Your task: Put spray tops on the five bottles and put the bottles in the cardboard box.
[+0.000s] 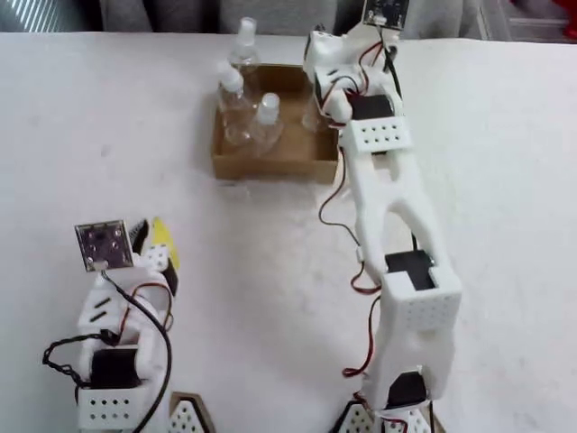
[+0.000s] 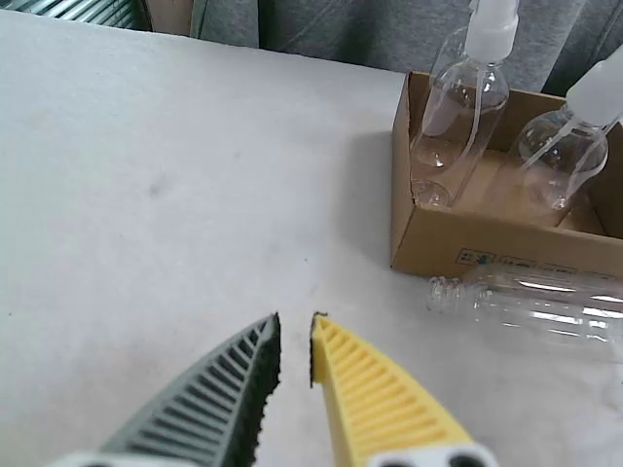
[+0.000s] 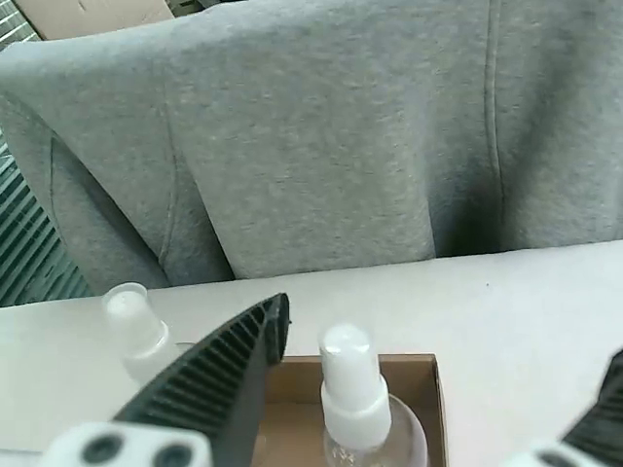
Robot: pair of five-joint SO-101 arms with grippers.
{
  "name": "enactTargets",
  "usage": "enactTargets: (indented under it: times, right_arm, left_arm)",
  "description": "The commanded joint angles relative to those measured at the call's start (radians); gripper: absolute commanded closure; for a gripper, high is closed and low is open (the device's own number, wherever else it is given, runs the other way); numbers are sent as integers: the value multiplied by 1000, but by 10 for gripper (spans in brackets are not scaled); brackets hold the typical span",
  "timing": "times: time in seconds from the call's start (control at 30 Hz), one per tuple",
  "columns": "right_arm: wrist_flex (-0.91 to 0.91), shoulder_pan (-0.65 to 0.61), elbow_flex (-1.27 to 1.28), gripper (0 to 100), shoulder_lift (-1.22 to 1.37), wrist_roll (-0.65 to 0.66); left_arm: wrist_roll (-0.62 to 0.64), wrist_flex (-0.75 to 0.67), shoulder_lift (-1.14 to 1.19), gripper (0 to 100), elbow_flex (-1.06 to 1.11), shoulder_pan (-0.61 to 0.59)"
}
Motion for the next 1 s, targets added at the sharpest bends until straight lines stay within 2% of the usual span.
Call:
enactTargets:
  times: [0.0, 0.13, 0.43, 0.7, 0.8, 0.97]
  right_arm:
    - [51, -15, -44, 562, -107, 15]
    - [136, -16, -41, 562, -154, 14]
    - [604, -18, -41, 562, -351, 15]
    - [951, -19, -38, 569, -432, 17]
    - [1050, -19, -38, 656, -453, 18]
    - [1156, -19, -37, 966, -455, 140]
  left_arm:
    - [3, -20, -12, 917, 0, -12]
    - [3, -20, -12, 917, 0, -12]
    - [3, -20, -12, 917, 0, -12]
    - [3, -20, -12, 917, 0, -12]
    - [3, -18, -12, 917, 0, -13]
    - [3, -17, -12, 917, 0, -13]
